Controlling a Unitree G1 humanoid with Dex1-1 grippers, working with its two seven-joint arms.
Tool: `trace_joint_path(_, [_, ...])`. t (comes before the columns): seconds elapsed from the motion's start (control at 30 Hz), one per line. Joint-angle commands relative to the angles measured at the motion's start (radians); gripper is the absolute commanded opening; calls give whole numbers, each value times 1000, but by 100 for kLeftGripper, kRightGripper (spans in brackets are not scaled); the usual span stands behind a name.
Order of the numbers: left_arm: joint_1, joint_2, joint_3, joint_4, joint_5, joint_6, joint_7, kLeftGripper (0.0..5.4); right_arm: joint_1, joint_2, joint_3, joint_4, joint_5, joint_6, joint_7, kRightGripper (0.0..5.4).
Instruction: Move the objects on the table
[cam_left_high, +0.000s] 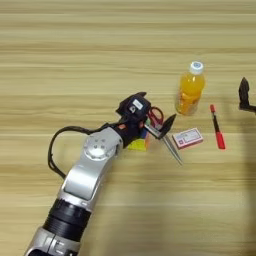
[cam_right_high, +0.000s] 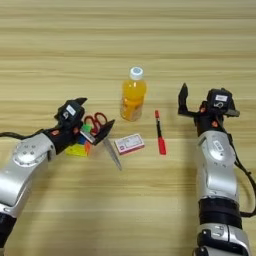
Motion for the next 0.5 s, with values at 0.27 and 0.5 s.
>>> trace_joint_path(0.27, [97,-16,63,-30,-23,-35,90,537,-22,-2,4,20,-5,-14,-10,540])
trace_joint_path(0.5, [108,-21,58,-43,-59,-7,73,537,-25,-3,4,25,-5,-16,-9,540])
